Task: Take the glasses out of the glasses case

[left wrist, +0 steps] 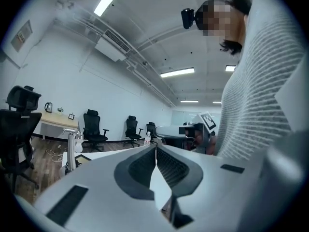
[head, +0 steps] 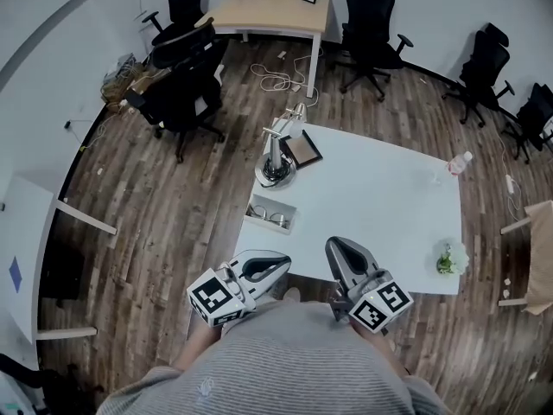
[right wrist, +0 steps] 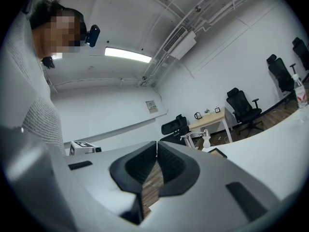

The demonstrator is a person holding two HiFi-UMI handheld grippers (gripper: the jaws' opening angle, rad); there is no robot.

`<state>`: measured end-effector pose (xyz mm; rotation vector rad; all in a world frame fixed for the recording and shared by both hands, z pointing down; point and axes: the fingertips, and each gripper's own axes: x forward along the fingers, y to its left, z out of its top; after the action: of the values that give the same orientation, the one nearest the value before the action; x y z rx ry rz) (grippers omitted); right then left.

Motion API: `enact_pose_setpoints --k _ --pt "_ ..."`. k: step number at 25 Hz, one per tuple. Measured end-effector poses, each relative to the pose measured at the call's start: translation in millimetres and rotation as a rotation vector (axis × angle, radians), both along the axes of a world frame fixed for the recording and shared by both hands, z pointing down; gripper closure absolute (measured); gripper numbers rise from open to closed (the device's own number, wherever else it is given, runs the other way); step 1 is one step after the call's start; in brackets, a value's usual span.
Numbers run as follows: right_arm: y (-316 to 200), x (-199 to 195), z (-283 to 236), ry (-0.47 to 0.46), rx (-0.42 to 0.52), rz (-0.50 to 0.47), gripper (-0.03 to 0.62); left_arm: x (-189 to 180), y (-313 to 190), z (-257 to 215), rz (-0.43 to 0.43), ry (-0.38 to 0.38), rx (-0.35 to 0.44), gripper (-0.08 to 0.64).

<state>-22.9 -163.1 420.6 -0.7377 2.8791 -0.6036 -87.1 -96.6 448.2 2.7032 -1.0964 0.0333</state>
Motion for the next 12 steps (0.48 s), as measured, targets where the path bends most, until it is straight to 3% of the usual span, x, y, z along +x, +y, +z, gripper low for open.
enact_pose_setpoints --k 4,12 --pt "-6.2 0.2 8.5 0.008 -0.010 0.021 0.575 -2.8 -8.5 8.0 0.019 0.011 -0.005 0.546" --pt "-17.2 6.2 5.9 0.018 0.026 0.093 0.575 -18.9 -29.1 23.3 0.056 -0.047 -0.028 0.546"
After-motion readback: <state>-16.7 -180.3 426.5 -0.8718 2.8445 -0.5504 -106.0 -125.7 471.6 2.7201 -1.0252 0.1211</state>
